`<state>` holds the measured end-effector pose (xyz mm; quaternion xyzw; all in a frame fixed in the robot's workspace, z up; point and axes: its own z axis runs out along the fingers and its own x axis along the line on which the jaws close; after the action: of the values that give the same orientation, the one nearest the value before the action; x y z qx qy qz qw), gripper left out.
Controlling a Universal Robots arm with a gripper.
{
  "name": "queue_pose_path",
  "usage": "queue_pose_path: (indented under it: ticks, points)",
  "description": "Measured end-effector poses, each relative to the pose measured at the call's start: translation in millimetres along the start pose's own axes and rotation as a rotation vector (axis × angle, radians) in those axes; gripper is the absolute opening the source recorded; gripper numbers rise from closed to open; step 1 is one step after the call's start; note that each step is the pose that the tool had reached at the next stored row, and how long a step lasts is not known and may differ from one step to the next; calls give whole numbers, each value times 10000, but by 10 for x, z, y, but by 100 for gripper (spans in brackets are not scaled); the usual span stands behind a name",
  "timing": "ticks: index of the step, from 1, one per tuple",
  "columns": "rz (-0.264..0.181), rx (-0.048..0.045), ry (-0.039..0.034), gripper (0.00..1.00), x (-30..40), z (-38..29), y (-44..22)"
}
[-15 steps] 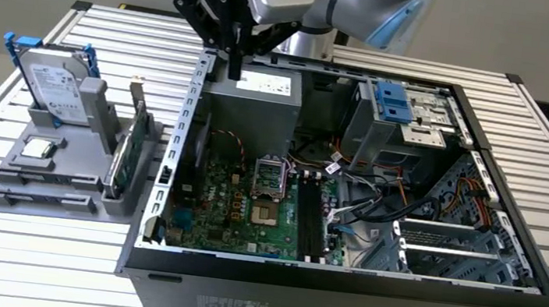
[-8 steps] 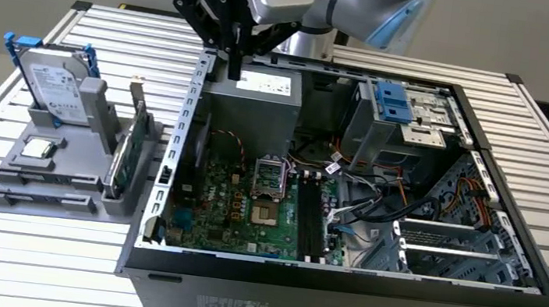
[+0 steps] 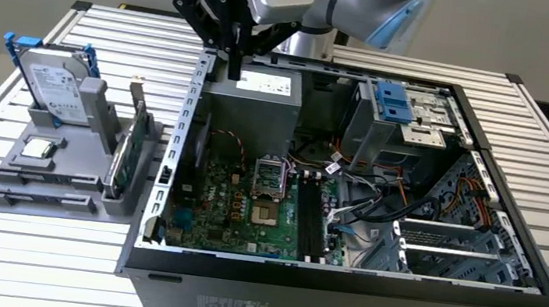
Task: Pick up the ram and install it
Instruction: 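Reach for the ram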
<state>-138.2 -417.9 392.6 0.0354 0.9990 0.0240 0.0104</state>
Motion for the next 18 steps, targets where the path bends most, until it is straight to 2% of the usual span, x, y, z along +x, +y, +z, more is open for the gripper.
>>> queue_pose_path:
  ticks: [10,18]
  points:
    - [2,1,0,0,7,-1,0]
    - [0,0,0,0,68,-2,-9]
